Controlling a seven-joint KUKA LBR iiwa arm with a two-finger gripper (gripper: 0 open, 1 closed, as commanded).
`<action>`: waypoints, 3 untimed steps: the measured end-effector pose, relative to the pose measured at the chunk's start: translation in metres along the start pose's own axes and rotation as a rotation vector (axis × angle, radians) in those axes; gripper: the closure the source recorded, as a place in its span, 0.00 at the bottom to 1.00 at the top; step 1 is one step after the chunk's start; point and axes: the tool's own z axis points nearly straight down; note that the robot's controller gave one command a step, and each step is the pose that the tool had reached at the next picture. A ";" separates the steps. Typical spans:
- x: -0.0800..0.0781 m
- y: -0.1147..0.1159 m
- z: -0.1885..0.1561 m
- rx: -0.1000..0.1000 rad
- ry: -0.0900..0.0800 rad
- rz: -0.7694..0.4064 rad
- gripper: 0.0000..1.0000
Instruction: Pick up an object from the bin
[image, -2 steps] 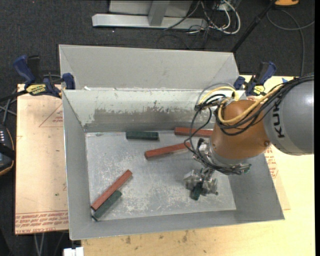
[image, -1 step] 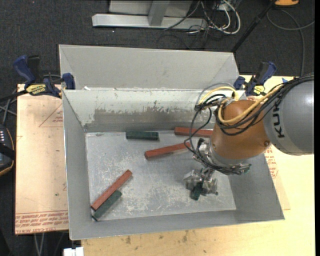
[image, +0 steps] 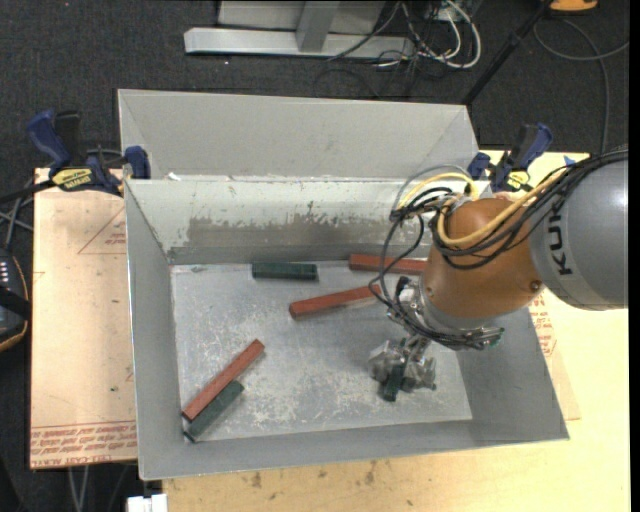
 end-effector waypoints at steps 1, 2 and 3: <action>0.001 0.002 -0.020 -0.006 0.003 0.000 1.00; 0.000 0.000 -0.041 0.000 0.000 0.000 1.00; 0.000 0.000 -0.059 0.002 -0.001 0.002 1.00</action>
Offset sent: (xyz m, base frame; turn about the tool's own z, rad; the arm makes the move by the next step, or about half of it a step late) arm 0.0000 -0.0001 0.0195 0.0000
